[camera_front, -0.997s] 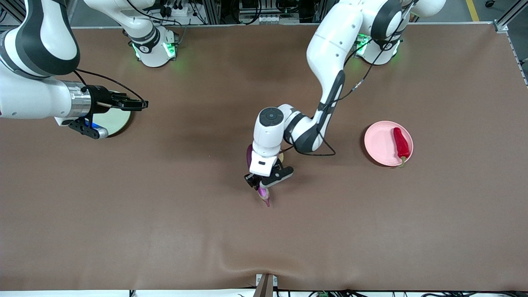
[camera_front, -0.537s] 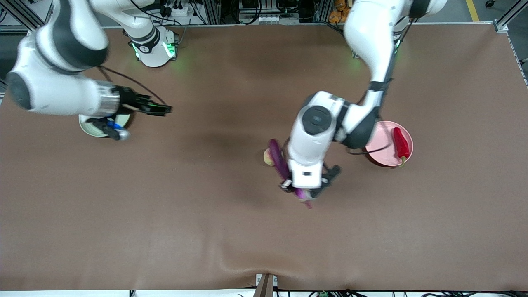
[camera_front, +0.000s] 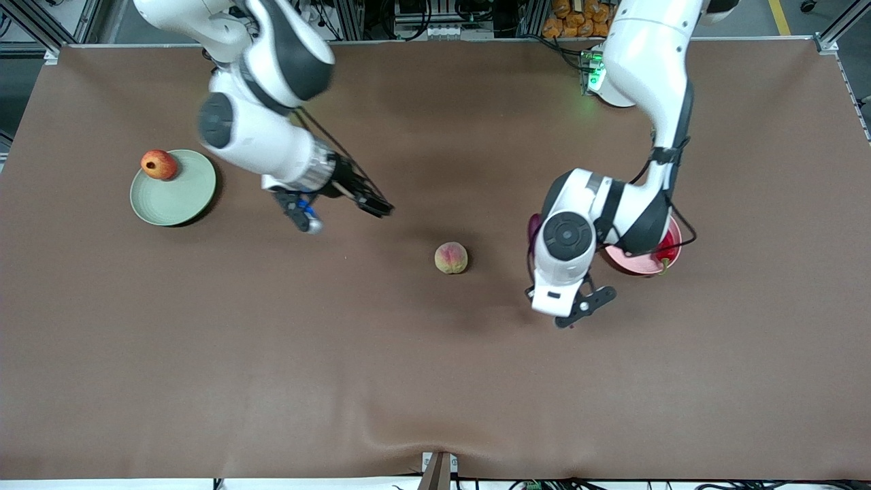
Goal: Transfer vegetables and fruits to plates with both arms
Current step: 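Carry the eggplant to the pink plate while the right gripper grasps the peach, then lower the eggplant onto the pink plate while the right gripper lifts the peach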
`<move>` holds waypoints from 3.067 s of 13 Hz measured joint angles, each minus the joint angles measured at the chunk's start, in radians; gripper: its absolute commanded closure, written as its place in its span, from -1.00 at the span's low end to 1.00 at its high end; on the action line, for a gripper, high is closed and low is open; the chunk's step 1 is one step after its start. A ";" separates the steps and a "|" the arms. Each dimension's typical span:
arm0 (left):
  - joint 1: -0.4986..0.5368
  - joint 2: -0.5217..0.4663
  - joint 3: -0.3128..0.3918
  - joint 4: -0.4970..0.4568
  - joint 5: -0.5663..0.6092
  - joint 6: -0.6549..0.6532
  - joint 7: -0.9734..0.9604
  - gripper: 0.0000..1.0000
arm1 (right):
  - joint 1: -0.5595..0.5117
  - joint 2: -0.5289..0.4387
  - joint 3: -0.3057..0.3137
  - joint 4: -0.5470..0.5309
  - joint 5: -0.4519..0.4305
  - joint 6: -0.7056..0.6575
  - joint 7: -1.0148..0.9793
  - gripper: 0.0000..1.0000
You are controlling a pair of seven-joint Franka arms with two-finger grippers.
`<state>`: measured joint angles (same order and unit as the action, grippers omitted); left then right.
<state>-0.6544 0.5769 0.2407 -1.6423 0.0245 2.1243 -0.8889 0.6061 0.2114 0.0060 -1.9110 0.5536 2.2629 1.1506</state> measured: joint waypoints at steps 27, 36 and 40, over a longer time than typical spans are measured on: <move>0.227 -0.232 -0.009 -0.567 0.113 0.387 0.454 -1.00 | 0.236 0.465 -0.143 0.260 -0.011 0.290 0.153 1.00; 0.233 -0.424 -0.009 -0.526 0.113 0.279 0.466 -1.00 | 0.223 -0.017 -0.510 0.023 -0.155 -0.473 -0.424 1.00; 0.274 -0.521 -0.008 -0.389 0.090 -0.015 0.612 -1.00 | 0.169 -0.160 -0.580 -0.154 -0.353 -0.539 -0.646 1.00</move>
<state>-0.3803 0.0556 0.2329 -2.0310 0.1142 2.1098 -0.2773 0.7752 0.0513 -0.5744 -2.0650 0.2001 1.7234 0.5043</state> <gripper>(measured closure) 0.000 0.198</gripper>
